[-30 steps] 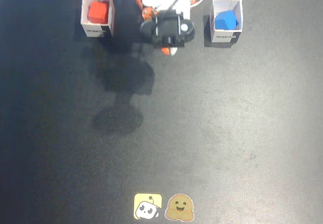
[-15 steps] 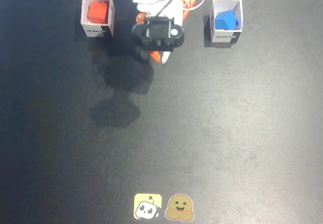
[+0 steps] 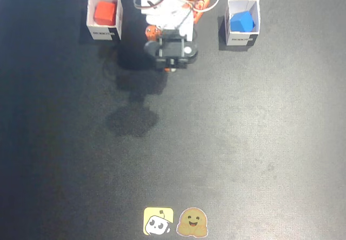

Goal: Put the red cube in the right box and the blue cube in the left box.

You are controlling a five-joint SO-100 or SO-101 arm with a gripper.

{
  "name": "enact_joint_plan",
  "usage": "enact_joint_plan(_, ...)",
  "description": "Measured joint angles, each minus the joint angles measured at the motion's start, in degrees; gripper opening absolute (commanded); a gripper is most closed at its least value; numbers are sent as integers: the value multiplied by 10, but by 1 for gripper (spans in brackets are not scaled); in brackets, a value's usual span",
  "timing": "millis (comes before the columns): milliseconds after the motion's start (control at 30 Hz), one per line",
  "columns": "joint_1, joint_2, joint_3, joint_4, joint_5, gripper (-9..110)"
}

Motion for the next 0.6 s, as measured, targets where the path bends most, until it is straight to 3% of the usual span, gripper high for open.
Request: enact_joint_plan(600,0,0,0,0,-8,0)
